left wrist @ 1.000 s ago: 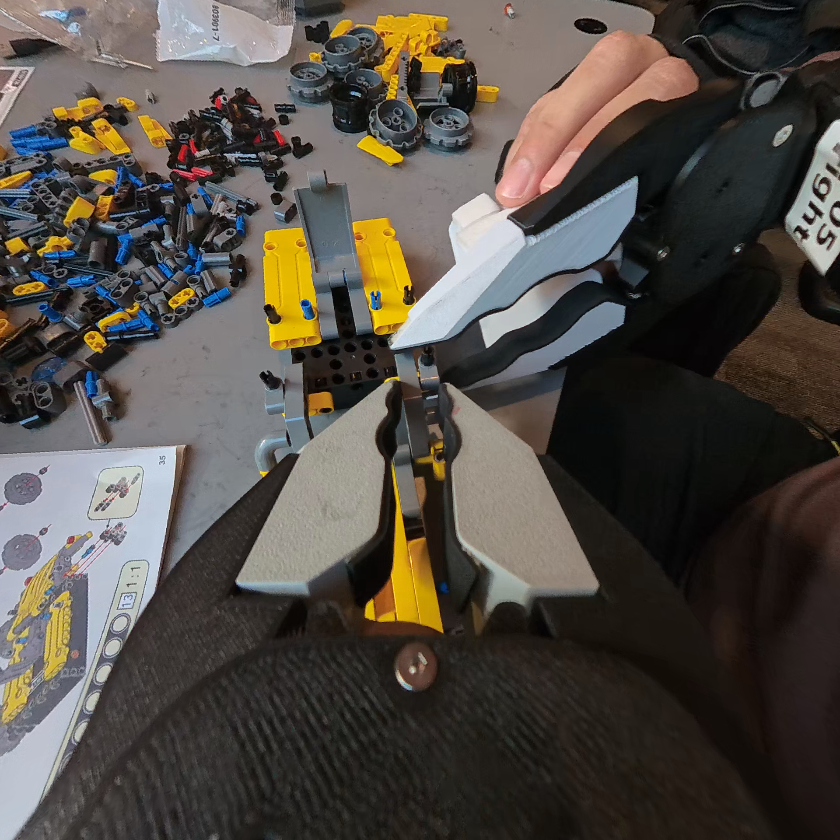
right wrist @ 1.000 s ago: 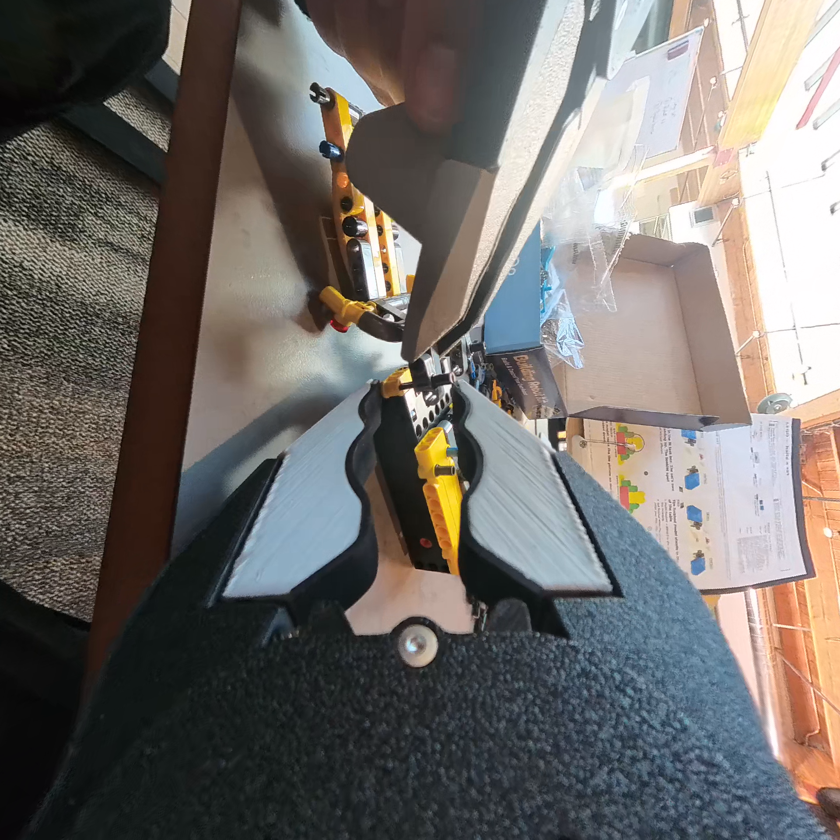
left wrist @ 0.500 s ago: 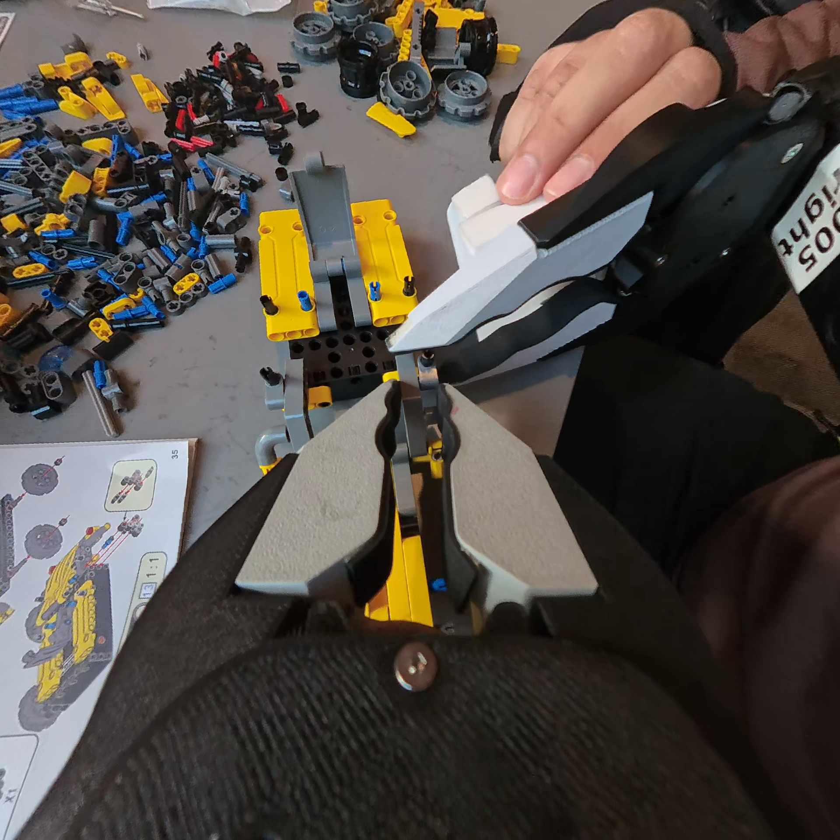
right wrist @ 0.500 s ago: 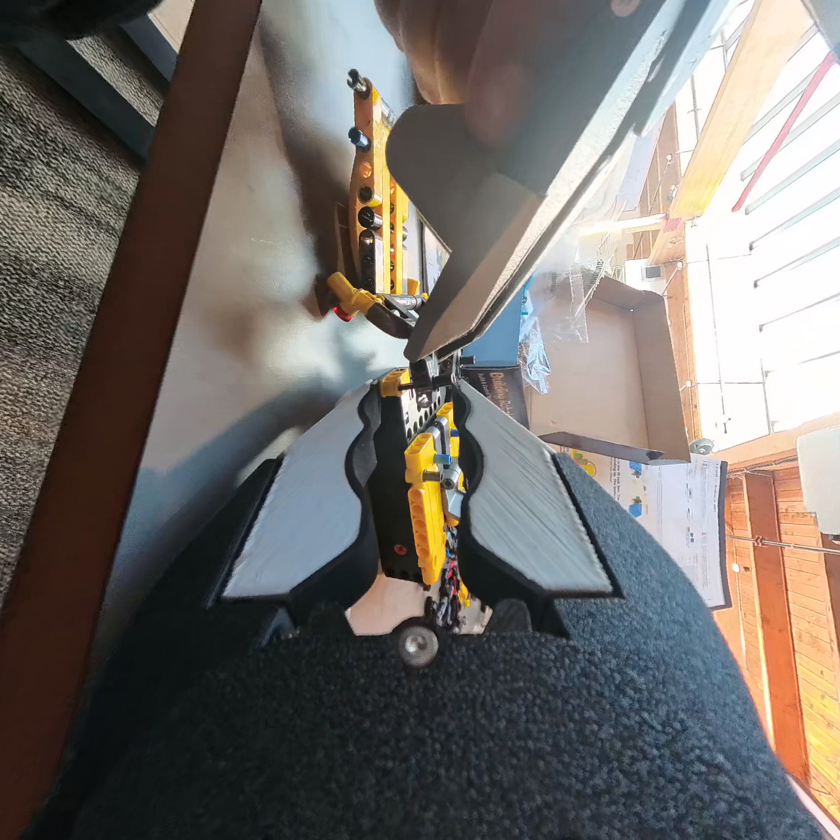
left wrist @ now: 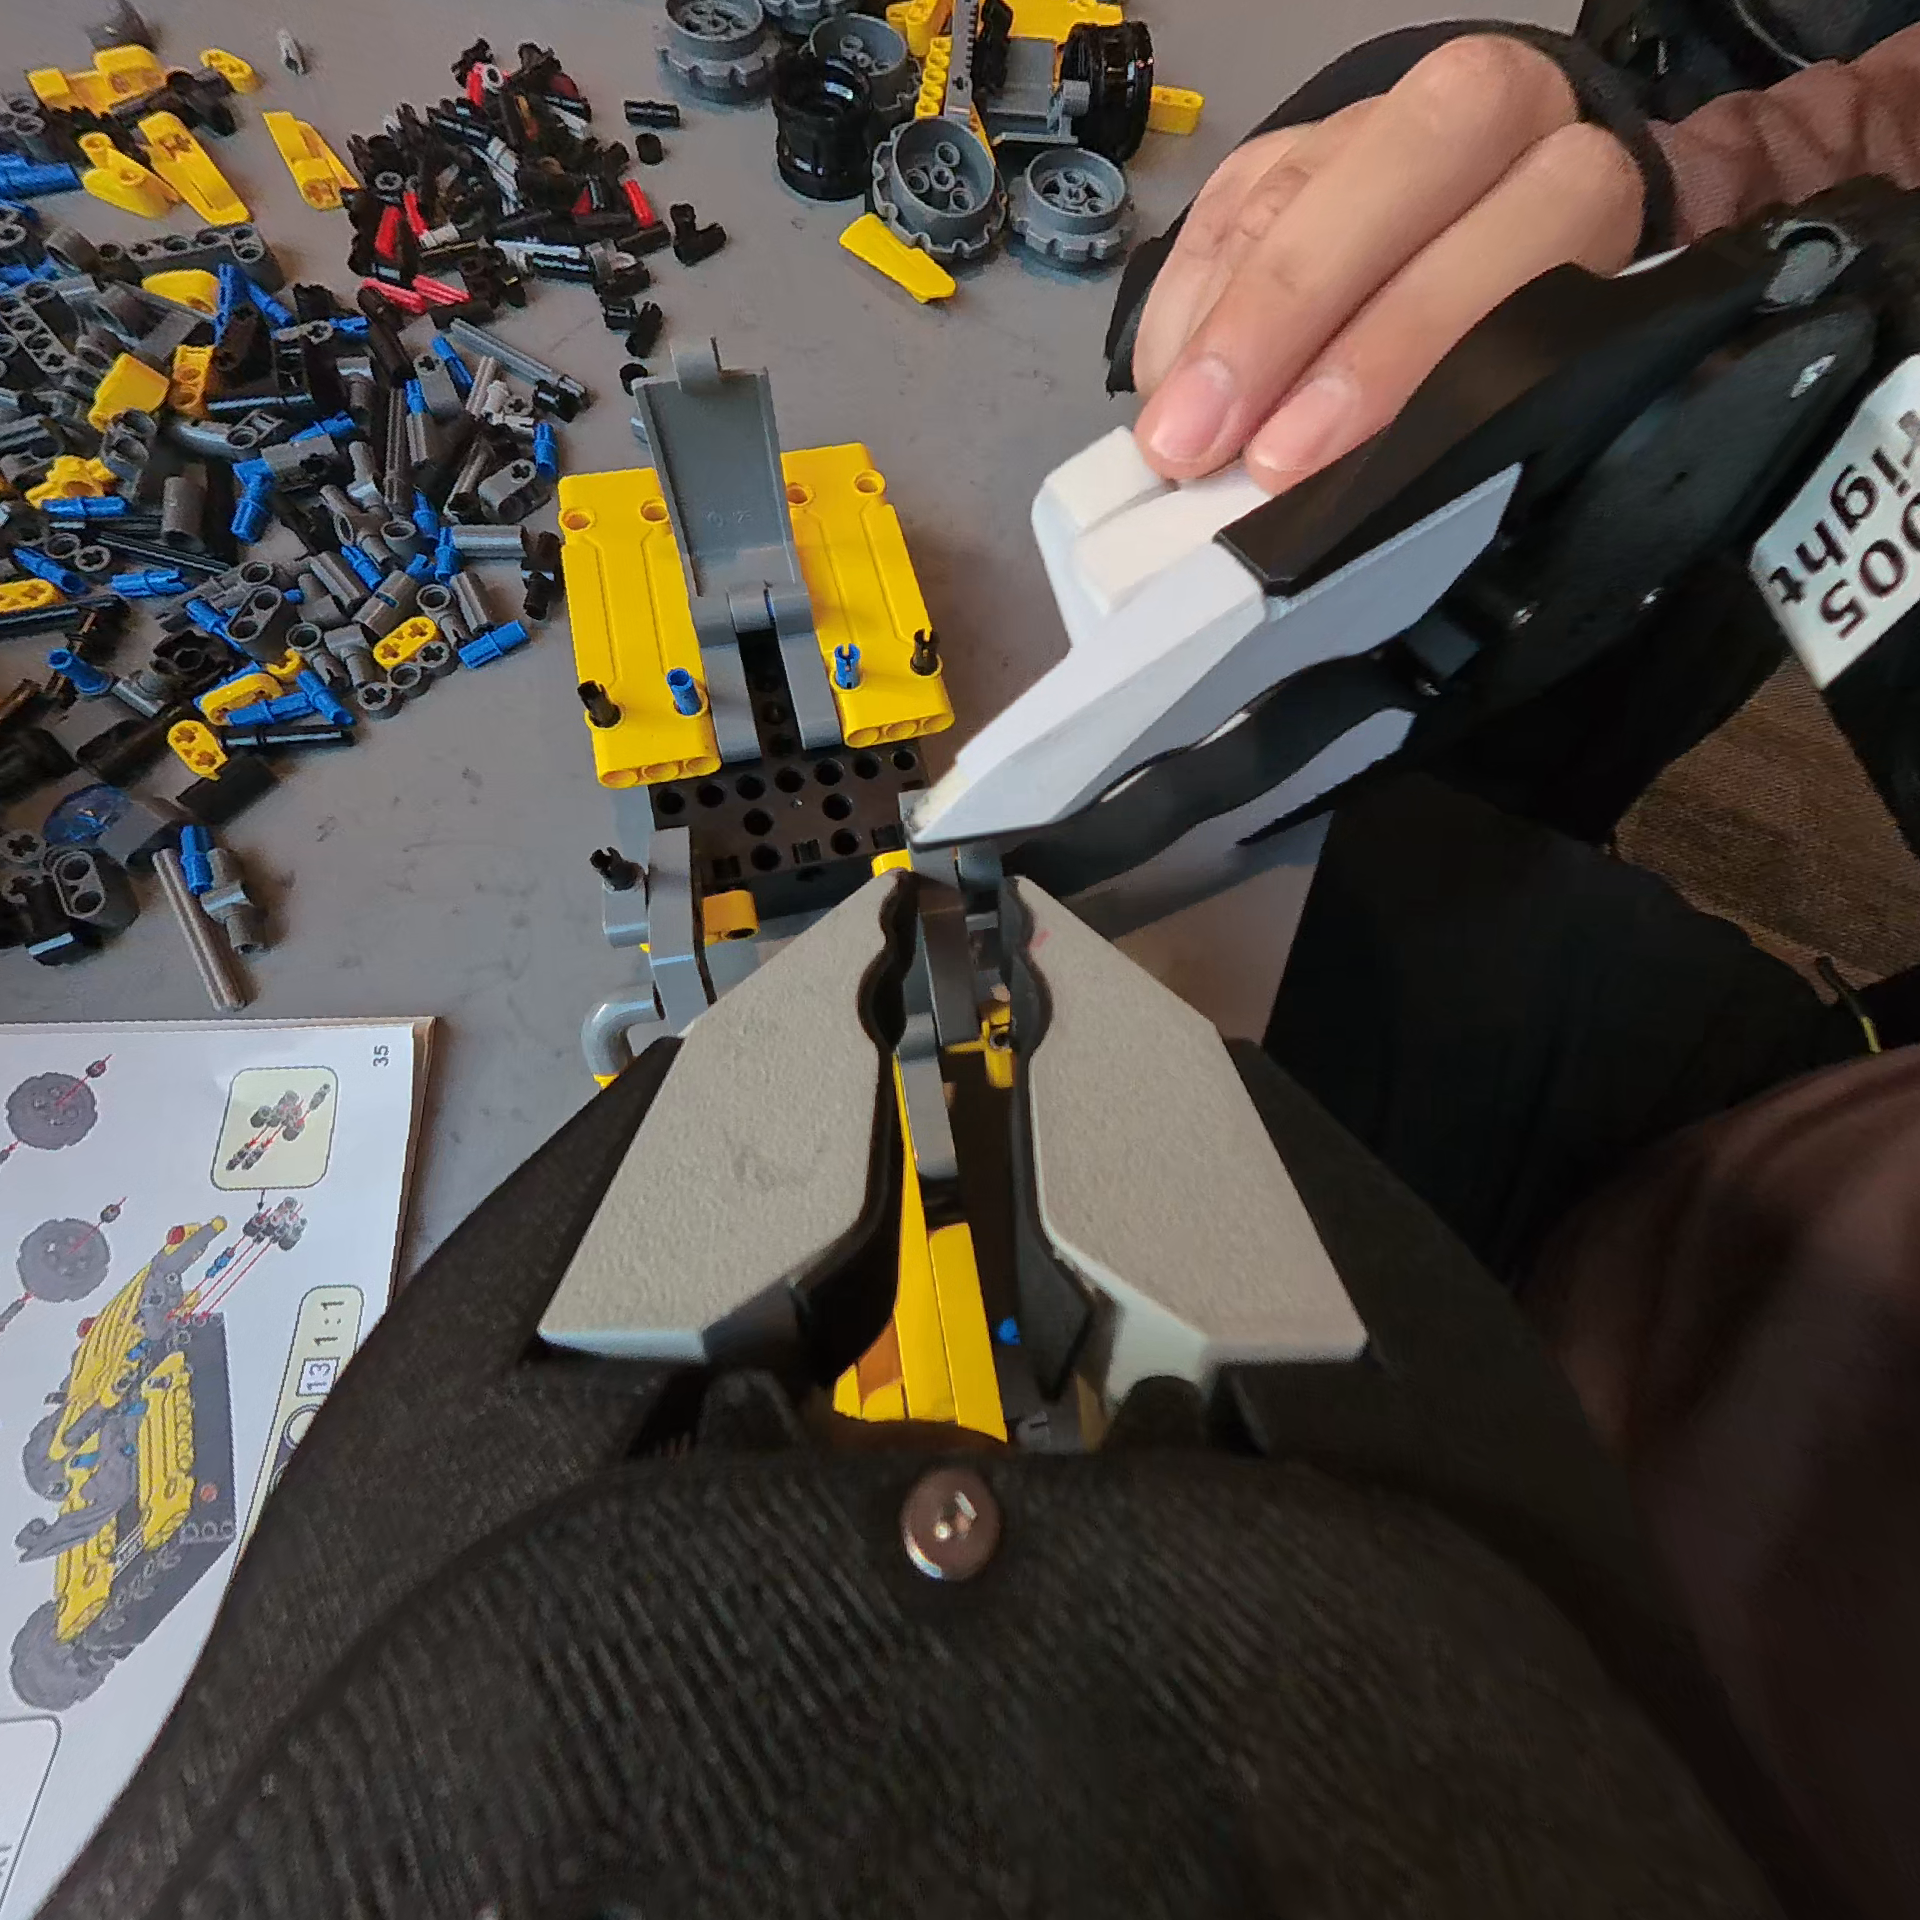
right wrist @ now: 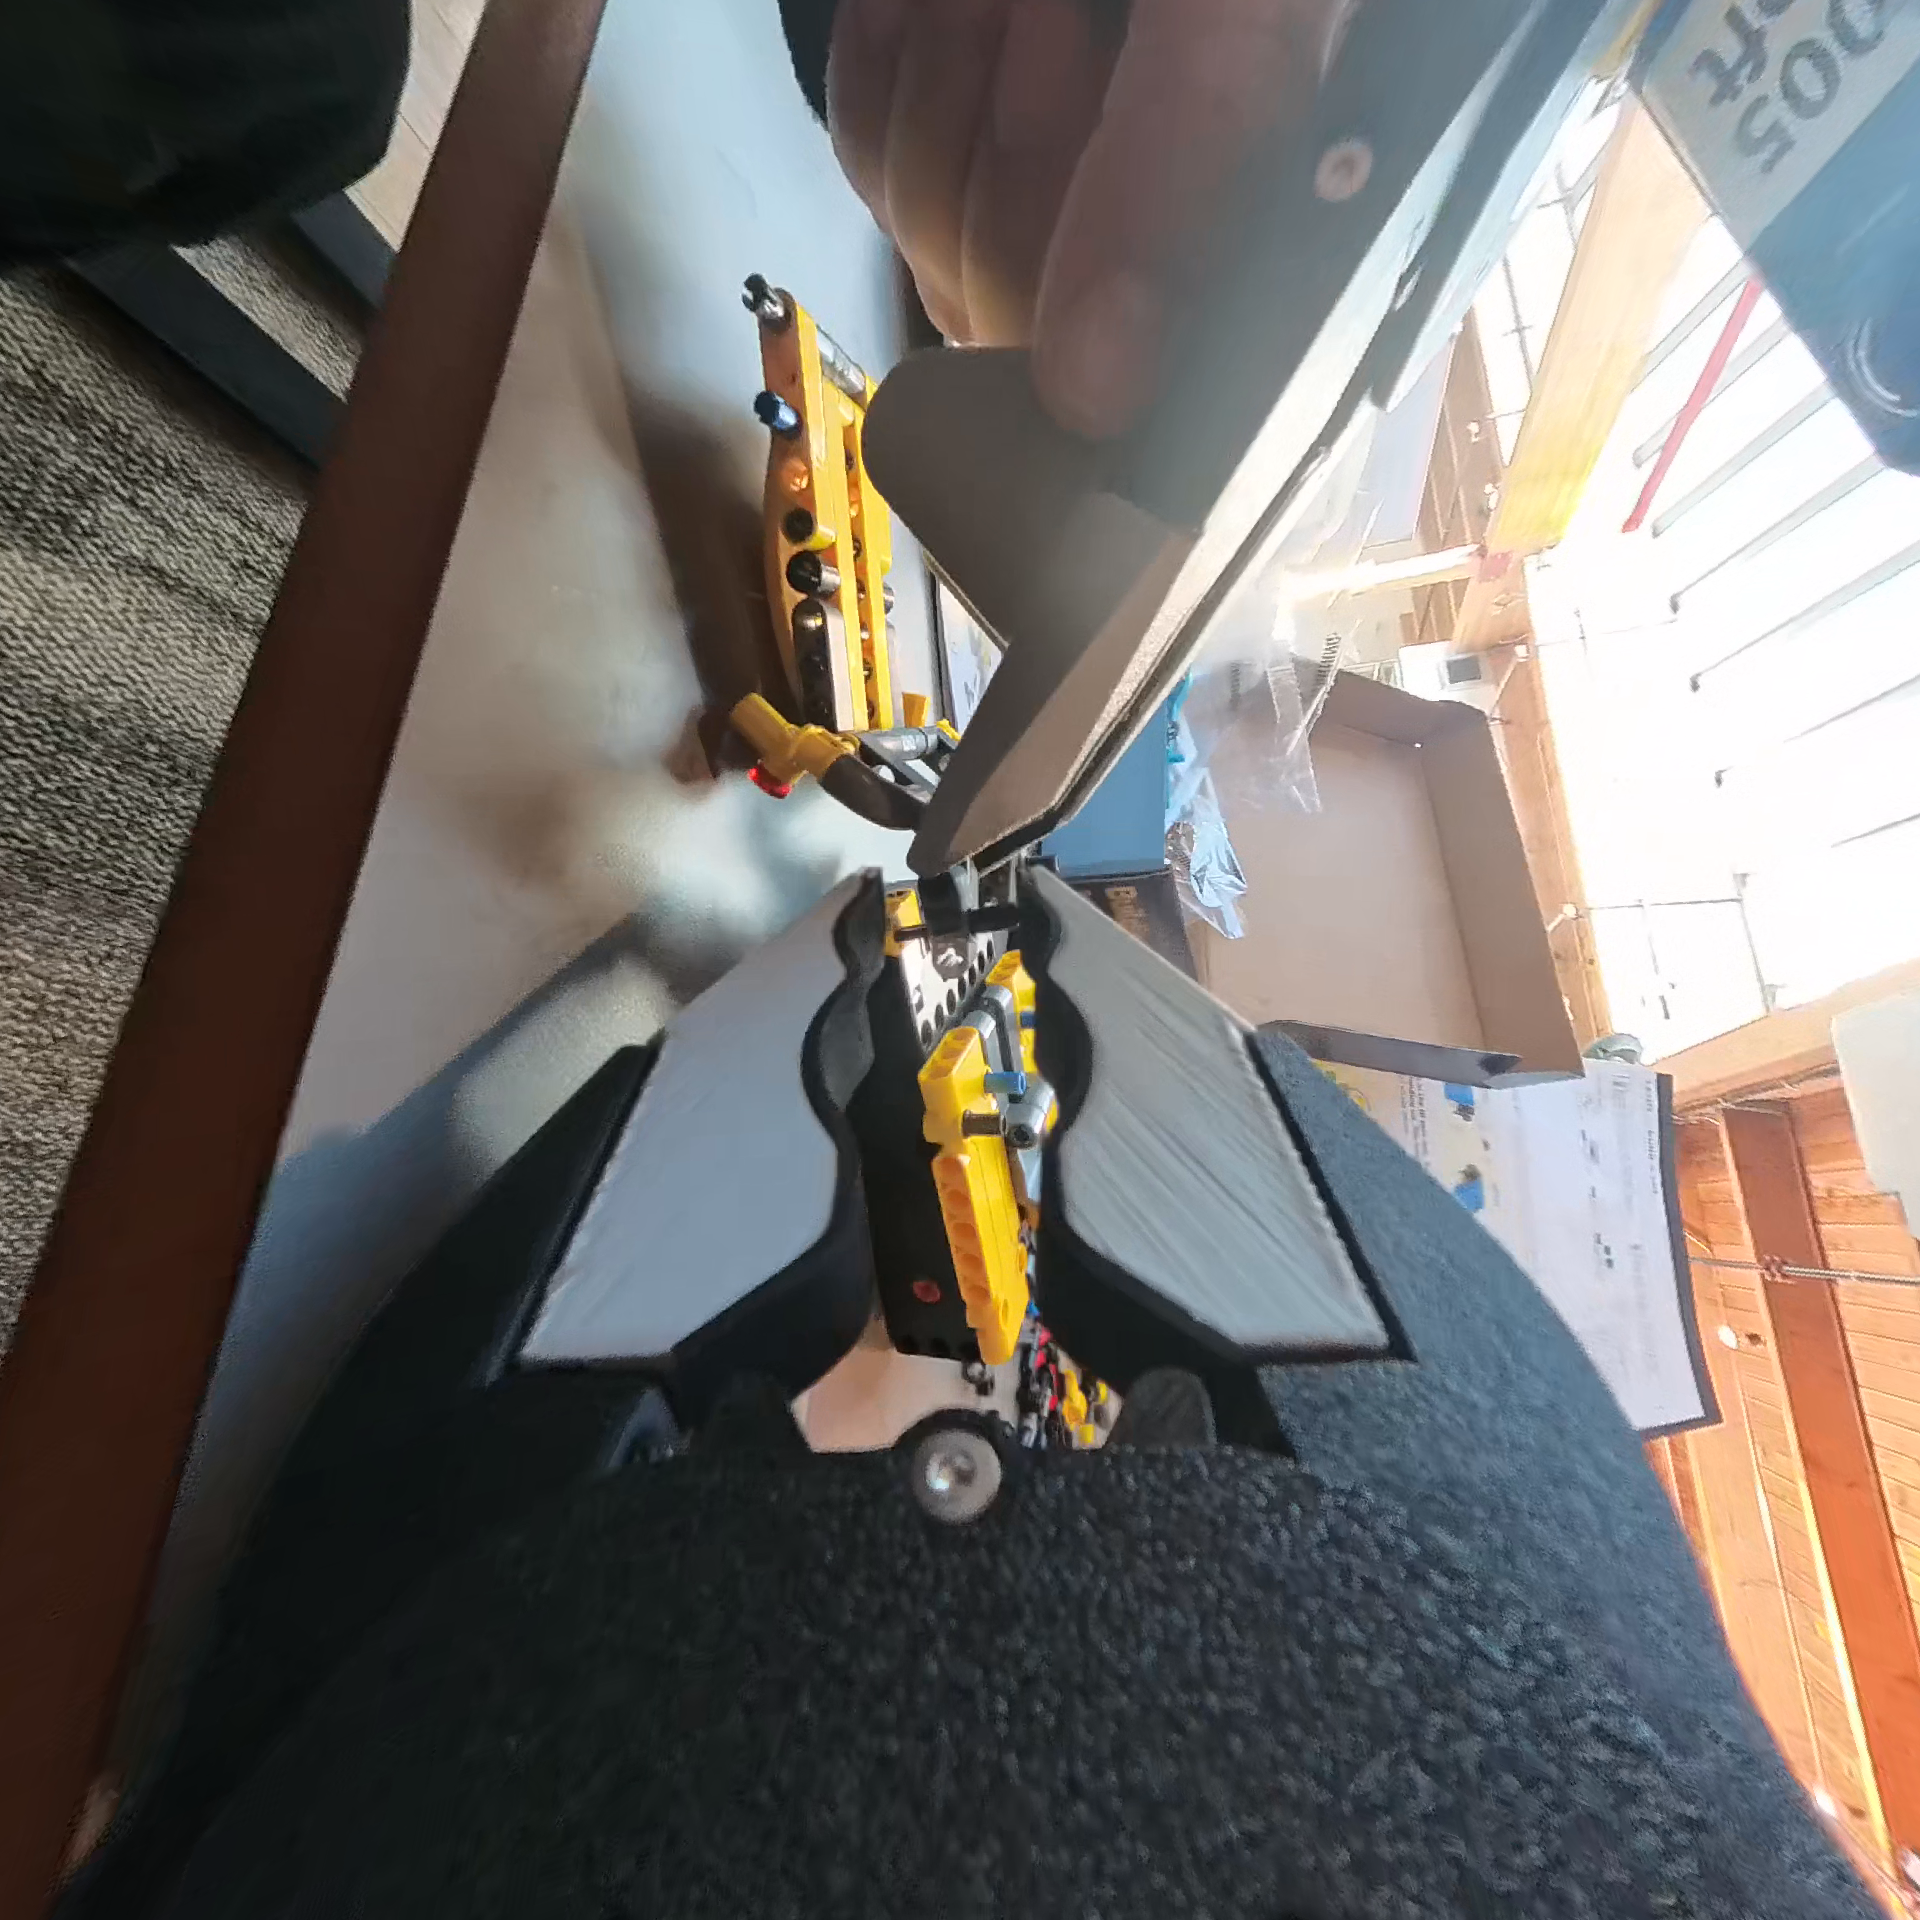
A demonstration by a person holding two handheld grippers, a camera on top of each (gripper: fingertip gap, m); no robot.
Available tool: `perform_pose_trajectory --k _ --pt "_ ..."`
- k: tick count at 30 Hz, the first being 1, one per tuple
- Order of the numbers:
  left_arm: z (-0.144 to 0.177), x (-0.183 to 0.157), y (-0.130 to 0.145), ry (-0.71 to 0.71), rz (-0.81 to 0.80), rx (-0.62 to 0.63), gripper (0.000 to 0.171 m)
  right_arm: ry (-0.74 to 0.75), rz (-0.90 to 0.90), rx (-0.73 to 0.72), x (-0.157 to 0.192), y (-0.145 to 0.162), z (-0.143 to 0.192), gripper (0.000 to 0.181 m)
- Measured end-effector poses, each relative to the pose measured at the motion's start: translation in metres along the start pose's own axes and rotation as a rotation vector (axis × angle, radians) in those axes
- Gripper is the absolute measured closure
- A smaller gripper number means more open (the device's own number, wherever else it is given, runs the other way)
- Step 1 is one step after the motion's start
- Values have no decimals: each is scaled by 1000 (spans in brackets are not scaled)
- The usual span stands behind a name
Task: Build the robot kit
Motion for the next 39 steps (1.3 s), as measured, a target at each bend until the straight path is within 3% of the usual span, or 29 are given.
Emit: perform_pose_trajectory --k 14,19,24,39 --pt "-1 -1 0 15 0 22 158 -45 14 -19 3 2 2 155" --pt "-1 0 0 17 5 22 158 -63 26 -4 9 4 3 144" --pt "-1 0 -1 16 6 25 158 -45 48 13 6 7 2 152" --pt "-3 2 -2 16 17 44 158 -13 72 12 7 12 1 153"
Point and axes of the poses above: each gripper's, where its closed fingertips meet, z back along the fingers, y out of its underside, x = y × z across the jaws, the point moved 1 cm from there along z, back along the fingers, and after that the axes turned 9 degrees about -x, right-handed, at the moved point
